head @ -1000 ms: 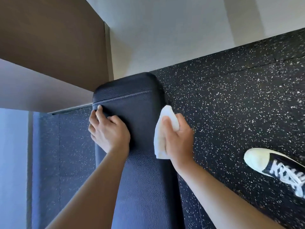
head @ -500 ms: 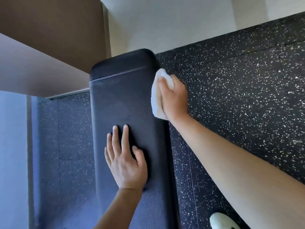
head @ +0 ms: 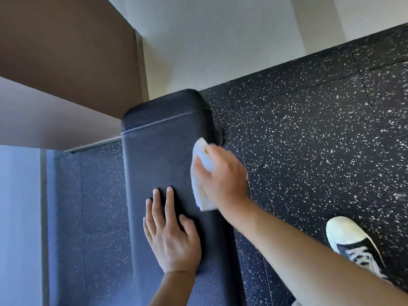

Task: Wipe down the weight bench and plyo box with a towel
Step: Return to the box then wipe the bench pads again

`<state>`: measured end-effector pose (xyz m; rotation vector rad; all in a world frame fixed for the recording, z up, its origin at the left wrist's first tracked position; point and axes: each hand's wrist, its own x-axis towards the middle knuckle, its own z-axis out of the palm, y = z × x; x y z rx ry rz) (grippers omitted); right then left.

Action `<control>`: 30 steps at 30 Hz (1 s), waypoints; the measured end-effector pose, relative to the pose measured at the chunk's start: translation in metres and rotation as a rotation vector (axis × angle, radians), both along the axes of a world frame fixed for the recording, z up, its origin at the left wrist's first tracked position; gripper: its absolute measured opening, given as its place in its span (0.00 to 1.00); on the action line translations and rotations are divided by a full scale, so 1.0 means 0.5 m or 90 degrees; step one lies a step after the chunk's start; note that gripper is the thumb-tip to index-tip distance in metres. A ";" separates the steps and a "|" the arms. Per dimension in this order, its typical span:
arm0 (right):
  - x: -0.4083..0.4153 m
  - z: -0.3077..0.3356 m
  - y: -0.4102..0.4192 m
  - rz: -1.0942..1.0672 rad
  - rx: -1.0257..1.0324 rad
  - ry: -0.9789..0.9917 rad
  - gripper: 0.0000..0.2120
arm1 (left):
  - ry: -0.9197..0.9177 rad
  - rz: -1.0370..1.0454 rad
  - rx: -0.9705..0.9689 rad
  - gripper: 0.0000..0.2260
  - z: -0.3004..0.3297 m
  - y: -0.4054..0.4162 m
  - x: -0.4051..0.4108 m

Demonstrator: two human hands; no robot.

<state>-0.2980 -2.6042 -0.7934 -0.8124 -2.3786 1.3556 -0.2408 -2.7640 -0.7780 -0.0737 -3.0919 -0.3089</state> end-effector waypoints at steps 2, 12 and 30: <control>-0.096 0.005 0.033 0.033 0.076 -0.018 0.11 | -0.006 0.000 -0.008 0.31 0.000 0.002 0.002; -0.222 -0.007 0.096 0.016 0.066 -0.024 0.09 | -0.015 0.003 -0.005 0.30 0.003 -0.001 -0.006; 0.084 -0.003 -0.007 -0.040 -0.178 -0.016 0.17 | 0.017 0.009 0.004 0.30 -0.002 -0.002 0.000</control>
